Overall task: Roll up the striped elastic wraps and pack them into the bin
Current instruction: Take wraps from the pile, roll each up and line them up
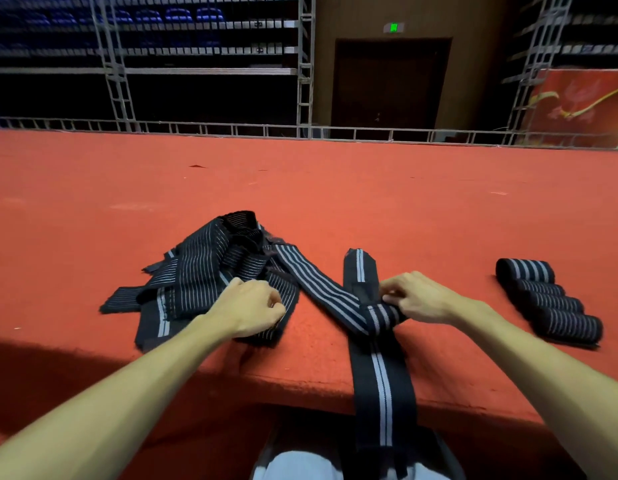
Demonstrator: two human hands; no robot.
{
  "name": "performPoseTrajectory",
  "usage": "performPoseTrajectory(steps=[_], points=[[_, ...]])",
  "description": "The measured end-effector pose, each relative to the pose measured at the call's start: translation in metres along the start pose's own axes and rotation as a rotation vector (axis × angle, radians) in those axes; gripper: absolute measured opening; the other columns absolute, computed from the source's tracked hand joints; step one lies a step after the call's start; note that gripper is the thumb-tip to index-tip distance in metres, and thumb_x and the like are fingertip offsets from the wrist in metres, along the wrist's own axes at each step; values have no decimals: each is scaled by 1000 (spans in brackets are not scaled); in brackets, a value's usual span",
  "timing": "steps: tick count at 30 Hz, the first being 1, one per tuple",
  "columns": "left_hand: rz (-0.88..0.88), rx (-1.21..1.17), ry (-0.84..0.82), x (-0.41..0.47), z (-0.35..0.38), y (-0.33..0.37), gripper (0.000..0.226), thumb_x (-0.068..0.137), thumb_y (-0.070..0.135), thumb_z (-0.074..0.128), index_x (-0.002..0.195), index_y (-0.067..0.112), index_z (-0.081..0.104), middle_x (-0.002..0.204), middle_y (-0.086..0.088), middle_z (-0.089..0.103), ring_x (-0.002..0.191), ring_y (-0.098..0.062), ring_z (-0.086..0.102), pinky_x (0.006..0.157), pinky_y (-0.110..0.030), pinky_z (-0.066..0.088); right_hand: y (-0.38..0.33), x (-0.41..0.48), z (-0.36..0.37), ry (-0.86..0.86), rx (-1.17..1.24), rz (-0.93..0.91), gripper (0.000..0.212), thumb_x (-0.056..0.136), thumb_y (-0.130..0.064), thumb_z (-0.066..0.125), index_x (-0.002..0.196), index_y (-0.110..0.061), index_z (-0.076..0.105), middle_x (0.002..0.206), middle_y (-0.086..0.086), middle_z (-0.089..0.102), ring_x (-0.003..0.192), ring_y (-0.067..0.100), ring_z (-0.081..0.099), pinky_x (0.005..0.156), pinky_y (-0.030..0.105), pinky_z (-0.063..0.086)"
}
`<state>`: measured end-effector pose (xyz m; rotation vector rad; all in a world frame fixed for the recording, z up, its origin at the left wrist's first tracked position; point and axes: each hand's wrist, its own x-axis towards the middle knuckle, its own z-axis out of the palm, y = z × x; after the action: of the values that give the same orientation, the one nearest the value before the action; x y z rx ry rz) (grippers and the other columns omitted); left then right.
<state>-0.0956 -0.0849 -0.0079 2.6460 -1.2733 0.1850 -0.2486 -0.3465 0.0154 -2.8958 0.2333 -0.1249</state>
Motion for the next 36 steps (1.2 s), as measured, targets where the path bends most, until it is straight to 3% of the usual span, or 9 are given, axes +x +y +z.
performPoseTrajectory(steps=[3,6,12,16,21,26,30,33,36], points=[[73,-72,12,16,14,34,27,87,28,46,102,28,69,102,6,59,98,-14,57,93,-34,38,19,-21,-13,-18,-31,63,18,86,-6,45,71,-10,54,60,0,48,59,15,39,53,31,31],[155,-126,-35,30,31,59,29,88,26,47,110,27,65,115,5,56,111,-14,54,100,-36,37,37,-40,-23,-63,-11,138,26,91,-8,46,66,-14,49,59,-2,45,59,14,39,54,28,31],[191,-208,-57,48,57,82,26,87,20,49,106,25,66,111,7,57,110,-14,54,102,-38,38,59,-57,-15,-233,-105,234,23,91,-21,49,70,-25,56,76,-2,60,79,17,52,64,26,39],[166,-308,5,60,65,70,23,86,16,52,101,26,67,100,11,53,107,-12,55,101,-37,39,52,-31,-5,-110,-93,201,17,88,-33,55,84,-22,68,85,1,69,83,19,59,73,28,46],[131,-240,42,77,66,30,23,86,16,52,102,25,66,104,10,55,109,-11,52,100,-35,37,20,26,14,1,-74,85,20,90,-28,52,93,-16,67,102,6,67,94,24,60,81,36,50],[37,-473,82,83,80,-10,30,80,-1,56,91,24,68,93,9,62,94,-8,59,92,-23,43,-12,88,43,-48,-52,16,26,93,-34,51,109,-16,61,114,8,55,111,26,52,92,37,45],[-105,-720,147,84,84,-15,32,82,2,56,88,31,67,91,16,68,90,3,60,81,-3,38,-29,125,64,-57,-138,36,57,90,-54,51,131,-14,47,129,11,48,124,29,41,101,42,38],[-118,-717,154,86,86,-14,25,83,8,56,92,28,69,93,14,69,91,1,61,84,-10,41,-32,140,75,-75,-276,71,65,88,-62,48,133,-15,45,130,10,47,124,29,40,98,43,37],[-128,-680,145,88,91,-15,20,83,19,54,92,32,67,94,17,68,94,-1,60,90,-22,45,-36,142,75,-10,-330,35,41,97,-45,41,122,-15,54,121,11,56,117,31,49,88,42,42]])
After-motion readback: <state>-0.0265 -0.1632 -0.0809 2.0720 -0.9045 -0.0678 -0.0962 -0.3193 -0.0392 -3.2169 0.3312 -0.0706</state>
